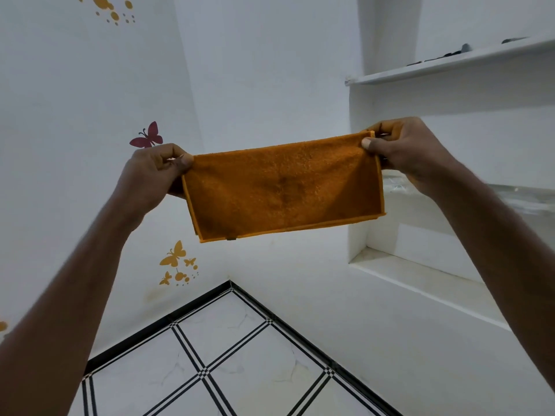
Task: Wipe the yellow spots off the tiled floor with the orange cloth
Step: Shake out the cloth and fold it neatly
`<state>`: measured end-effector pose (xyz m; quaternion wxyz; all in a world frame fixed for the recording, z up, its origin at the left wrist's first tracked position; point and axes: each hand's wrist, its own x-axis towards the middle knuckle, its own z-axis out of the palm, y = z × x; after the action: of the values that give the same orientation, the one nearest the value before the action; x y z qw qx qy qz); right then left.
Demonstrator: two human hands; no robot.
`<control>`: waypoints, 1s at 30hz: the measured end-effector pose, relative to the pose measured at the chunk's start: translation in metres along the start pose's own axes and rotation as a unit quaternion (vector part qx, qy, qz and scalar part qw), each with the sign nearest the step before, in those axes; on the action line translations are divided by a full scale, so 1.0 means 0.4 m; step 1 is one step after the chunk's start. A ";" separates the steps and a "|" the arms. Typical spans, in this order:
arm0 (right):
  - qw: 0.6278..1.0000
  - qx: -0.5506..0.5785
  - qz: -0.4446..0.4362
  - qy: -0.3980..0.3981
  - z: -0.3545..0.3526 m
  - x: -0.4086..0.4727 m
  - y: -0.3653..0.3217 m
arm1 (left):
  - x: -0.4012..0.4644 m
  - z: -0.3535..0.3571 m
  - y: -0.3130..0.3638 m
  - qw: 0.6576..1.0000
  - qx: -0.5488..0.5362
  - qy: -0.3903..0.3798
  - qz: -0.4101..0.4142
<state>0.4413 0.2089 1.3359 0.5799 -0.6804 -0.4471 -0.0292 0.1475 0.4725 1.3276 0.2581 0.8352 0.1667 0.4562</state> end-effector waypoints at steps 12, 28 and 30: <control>0.989 -0.136 0.065 -0.014 0.022 0.065 0.238 | 0.010 0.305 -0.102 0.978 -0.055 0.068 -0.189; 0.988 -0.037 0.135 -0.067 0.041 0.021 0.378 | -0.041 0.526 0.026 0.936 -0.130 -0.079 -0.318; 0.985 0.006 0.149 -0.088 0.087 0.001 0.361 | -0.037 0.593 0.054 0.936 -0.143 -0.118 -0.300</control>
<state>0.5174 0.2479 1.2146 0.5399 -0.7361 -0.3903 0.1199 0.3420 0.3812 1.2233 0.5175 0.7483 0.3107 0.2752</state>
